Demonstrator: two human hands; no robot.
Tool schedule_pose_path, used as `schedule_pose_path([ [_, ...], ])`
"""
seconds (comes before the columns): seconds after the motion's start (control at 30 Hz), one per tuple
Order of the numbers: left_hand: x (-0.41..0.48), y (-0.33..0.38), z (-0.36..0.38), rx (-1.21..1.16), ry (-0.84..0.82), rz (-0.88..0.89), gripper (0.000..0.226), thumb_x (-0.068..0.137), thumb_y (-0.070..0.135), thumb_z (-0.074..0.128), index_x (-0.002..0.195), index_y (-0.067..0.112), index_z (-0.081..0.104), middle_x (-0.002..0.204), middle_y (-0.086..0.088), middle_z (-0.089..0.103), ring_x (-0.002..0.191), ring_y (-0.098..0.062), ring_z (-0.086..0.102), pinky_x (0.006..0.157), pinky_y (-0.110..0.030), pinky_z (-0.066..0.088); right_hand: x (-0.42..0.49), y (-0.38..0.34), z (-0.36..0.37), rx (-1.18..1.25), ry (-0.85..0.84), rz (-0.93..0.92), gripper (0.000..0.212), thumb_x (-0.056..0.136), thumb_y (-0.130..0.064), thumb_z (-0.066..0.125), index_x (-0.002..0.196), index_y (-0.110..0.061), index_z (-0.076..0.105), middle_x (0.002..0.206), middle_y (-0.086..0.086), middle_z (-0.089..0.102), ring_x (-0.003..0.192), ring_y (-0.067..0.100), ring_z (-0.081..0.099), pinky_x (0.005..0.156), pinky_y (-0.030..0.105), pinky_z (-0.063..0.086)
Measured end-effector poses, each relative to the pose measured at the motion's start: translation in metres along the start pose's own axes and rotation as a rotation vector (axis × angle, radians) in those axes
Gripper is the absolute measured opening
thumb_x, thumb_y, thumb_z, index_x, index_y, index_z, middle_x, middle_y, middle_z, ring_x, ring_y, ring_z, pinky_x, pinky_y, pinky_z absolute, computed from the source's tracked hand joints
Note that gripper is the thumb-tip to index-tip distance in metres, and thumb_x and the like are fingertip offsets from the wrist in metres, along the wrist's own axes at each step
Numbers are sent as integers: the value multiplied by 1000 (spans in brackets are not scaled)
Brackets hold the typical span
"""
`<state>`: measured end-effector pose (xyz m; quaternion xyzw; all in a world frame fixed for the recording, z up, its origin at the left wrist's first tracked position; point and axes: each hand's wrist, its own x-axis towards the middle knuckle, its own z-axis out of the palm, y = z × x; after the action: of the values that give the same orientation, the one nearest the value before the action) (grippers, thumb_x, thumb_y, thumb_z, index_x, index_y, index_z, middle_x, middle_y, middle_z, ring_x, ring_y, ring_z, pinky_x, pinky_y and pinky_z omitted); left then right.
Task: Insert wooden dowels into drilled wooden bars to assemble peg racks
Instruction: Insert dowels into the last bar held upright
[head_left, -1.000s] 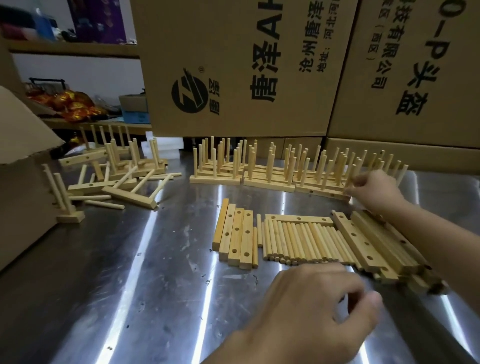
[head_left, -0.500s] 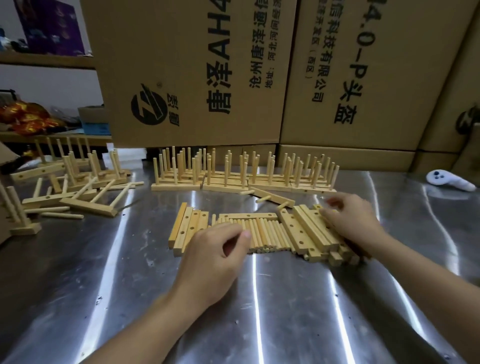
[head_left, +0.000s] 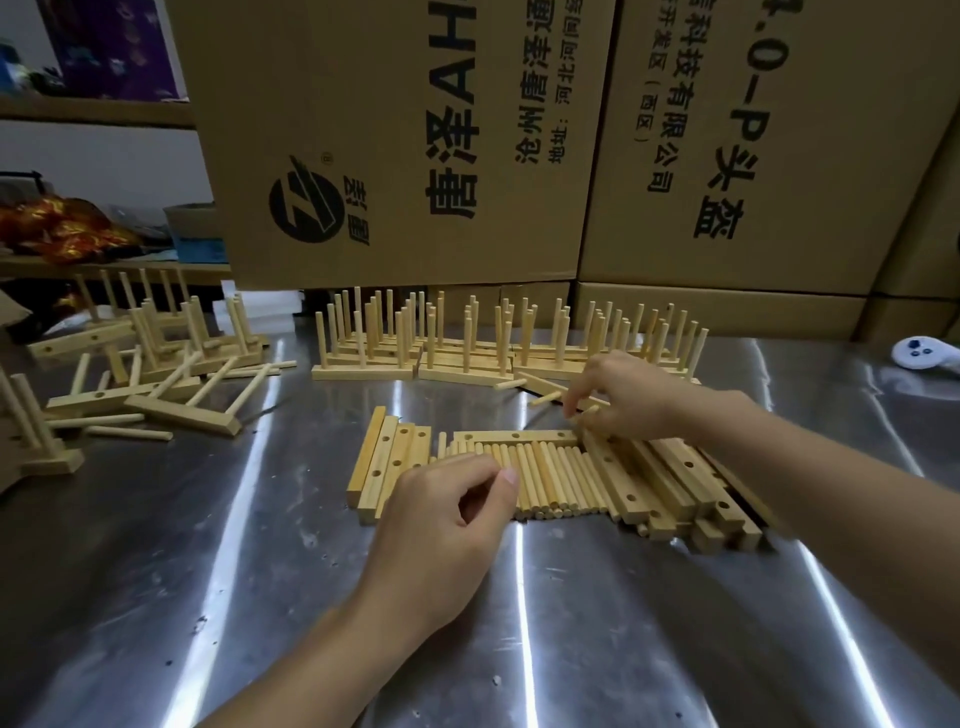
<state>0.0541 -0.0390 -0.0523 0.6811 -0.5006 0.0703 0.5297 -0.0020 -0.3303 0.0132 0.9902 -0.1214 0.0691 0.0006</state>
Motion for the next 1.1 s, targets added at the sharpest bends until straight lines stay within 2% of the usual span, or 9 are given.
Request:
schedule_pose_path([
  [0.1,1,1,0,0,-1,-5,45,103,41,51,65,16,54,61,0,48,62,-23,49,61,-44,38,-1,7,0,-16,-11,-59,13,95,-44,70,107,-48,71,102,-29,48,99,-4,44,79,21,35],
  [0.2,2,0,0,-9,-1,-15,47,103,42,51,66,13,55,62,-2,50,63,-24,50,62,-46,39,-3,15,-4,0,137,-35,16,96,-41,64,110,-43,71,106,-23,59,101,-1,55,80,17,43],
  [0.27,2,0,0,-8,-5,-23,47,103,43,50,66,14,56,62,-2,50,64,-24,51,62,-46,40,-2,24,-5,97,285,54,20,98,-33,62,115,-34,73,107,-16,68,99,3,64,84,20,53],
  [0.37,1,0,1,-7,-10,-27,48,102,46,49,67,14,57,63,-2,51,65,-24,51,63,-45,40,6,44,-2,336,389,293,19,104,-24,63,119,-22,74,108,-5,72,101,11,68,85,26,54],
  [0.5,2,-1,1,-18,-7,-28,51,101,48,48,67,11,54,63,-5,50,63,-24,49,63,-46,39,17,63,6,449,449,429,19,105,-17,61,117,-15,76,106,2,74,93,10,68,67,17,47],
  [0.57,2,-1,1,-14,-7,-30,52,101,49,48,68,9,55,63,-5,51,64,-24,49,64,-45,39,22,66,6,484,478,455,17,105,-15,60,113,-16,75,100,1,75,86,10,69,61,19,48],
  [0.67,3,-2,2,-16,-3,-43,53,101,49,48,68,9,56,63,-5,52,64,-25,50,64,-44,39,29,65,5,490,479,457,15,105,-15,61,112,-17,74,97,1,74,93,16,72,75,28,57],
  [0.8,4,-3,2,-18,8,-56,52,100,50,49,67,11,56,63,-5,52,64,-25,50,63,-42,39,36,64,4,483,485,442,19,104,-13,61,119,-15,73,107,5,72,102,21,69,91,41,61],
  [1.1,5,-6,1,-20,10,-69,49,101,44,53,66,10,57,62,-6,52,62,-23,49,58,-34,38,42,68,6,525,463,471,19,104,-13,61,119,-17,72,114,5,70,109,22,67,97,47,60],
])
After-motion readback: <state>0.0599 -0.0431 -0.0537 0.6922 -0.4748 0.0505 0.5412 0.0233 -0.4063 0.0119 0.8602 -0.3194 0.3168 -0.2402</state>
